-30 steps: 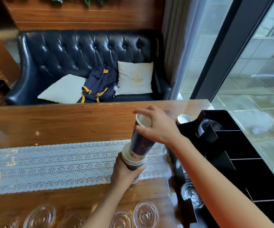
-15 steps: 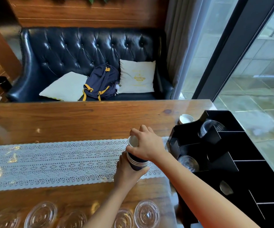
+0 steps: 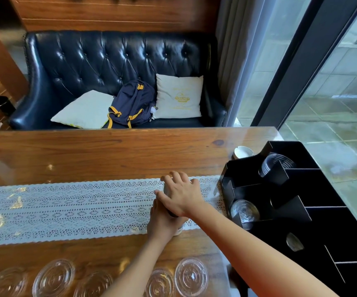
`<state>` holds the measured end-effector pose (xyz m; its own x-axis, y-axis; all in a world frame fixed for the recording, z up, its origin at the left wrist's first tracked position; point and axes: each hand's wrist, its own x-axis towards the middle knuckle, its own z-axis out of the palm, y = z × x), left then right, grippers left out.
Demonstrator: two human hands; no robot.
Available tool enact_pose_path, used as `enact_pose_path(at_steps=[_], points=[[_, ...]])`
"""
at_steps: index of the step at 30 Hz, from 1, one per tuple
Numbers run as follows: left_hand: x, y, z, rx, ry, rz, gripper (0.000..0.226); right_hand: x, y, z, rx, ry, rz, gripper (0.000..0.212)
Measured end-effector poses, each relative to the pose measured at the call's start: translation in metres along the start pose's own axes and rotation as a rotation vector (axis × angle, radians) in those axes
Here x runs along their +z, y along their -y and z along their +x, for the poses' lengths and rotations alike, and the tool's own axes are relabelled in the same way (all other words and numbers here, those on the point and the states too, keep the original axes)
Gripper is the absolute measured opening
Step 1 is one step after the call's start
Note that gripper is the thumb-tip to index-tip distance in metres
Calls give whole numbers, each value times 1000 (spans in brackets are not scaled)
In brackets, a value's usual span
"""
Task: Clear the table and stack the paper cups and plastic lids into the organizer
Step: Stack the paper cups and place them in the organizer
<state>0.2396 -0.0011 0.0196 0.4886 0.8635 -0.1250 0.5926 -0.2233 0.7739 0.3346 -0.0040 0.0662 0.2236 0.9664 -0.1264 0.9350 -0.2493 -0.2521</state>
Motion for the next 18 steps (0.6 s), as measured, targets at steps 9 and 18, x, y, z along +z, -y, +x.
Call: enact_pose_path(at_steps=[9, 18], points=[[1, 0, 4, 11, -17, 25, 65, 0, 5, 1, 53, -45, 12, 46], [-3, 1, 7, -129, 41, -58, 66, -7, -13, 3, -160, -64, 146, 49]])
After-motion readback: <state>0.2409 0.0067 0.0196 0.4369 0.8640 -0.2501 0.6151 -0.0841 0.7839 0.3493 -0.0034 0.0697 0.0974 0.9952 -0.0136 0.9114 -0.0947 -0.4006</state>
